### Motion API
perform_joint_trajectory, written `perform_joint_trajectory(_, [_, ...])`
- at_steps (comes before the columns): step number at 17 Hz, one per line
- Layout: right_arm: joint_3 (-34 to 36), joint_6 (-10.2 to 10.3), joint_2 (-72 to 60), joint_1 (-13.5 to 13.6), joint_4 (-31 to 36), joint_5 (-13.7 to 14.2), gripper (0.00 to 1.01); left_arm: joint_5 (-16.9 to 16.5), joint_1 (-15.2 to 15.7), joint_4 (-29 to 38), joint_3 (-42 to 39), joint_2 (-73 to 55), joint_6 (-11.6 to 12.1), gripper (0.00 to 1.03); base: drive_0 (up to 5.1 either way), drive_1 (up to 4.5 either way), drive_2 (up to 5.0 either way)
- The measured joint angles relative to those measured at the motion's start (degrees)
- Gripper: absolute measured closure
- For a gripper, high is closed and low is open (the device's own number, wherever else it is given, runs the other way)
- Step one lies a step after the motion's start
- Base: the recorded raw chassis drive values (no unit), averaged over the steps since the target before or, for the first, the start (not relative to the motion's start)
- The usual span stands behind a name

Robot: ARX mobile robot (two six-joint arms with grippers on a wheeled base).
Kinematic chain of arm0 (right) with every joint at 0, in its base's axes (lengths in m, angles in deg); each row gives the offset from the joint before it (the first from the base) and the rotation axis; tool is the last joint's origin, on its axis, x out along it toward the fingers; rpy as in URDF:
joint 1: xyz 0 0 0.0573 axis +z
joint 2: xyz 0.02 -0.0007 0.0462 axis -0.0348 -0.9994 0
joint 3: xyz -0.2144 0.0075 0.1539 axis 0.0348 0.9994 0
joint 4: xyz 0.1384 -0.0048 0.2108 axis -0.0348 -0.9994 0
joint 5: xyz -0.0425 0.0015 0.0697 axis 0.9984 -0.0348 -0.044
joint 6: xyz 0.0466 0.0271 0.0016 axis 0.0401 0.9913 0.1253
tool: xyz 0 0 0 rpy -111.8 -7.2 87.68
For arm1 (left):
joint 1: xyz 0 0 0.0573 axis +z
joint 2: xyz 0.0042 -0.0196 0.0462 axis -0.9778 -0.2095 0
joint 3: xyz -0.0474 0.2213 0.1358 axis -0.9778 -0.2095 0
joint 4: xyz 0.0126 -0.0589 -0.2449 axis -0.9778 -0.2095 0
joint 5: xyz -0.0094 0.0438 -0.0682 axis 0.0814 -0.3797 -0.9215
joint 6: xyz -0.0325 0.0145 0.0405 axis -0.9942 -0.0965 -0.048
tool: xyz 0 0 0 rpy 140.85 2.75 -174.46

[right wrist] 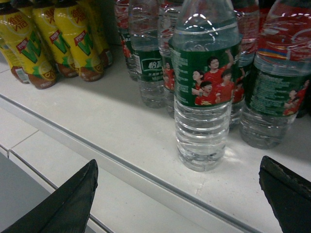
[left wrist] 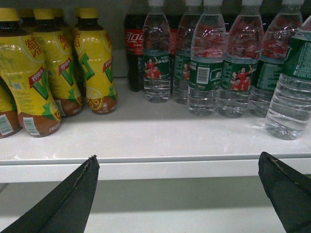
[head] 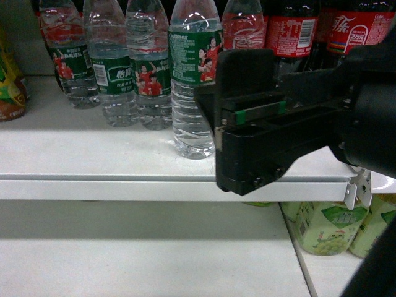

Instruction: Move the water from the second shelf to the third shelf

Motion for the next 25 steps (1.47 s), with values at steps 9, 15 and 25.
perform_joint_trajectory(9, [-14.4, -0.9, -14.3, 3.9, -2.7, 6.7, 0.03, 0.0, 0.0, 0.0, 0.0, 0.0, 0.0, 0.05, 0.0, 0.00, 0.0])
perform_joint_trajectory(15, [-22.0, 0.6, -18.6, 3.9, -5.8, 10.4, 0.03, 0.0, 0.0, 0.0, 0.0, 0.0, 0.0, 0.05, 0.0, 0.00, 0.0])
perform_joint_trajectory(25, [-27.2, -0.8, -22.9, 2.0, -7.5, 14.4, 0.03, 0.0, 0.0, 0.0, 0.0, 0.0, 0.0, 0.05, 0.0, 0.00, 0.0])
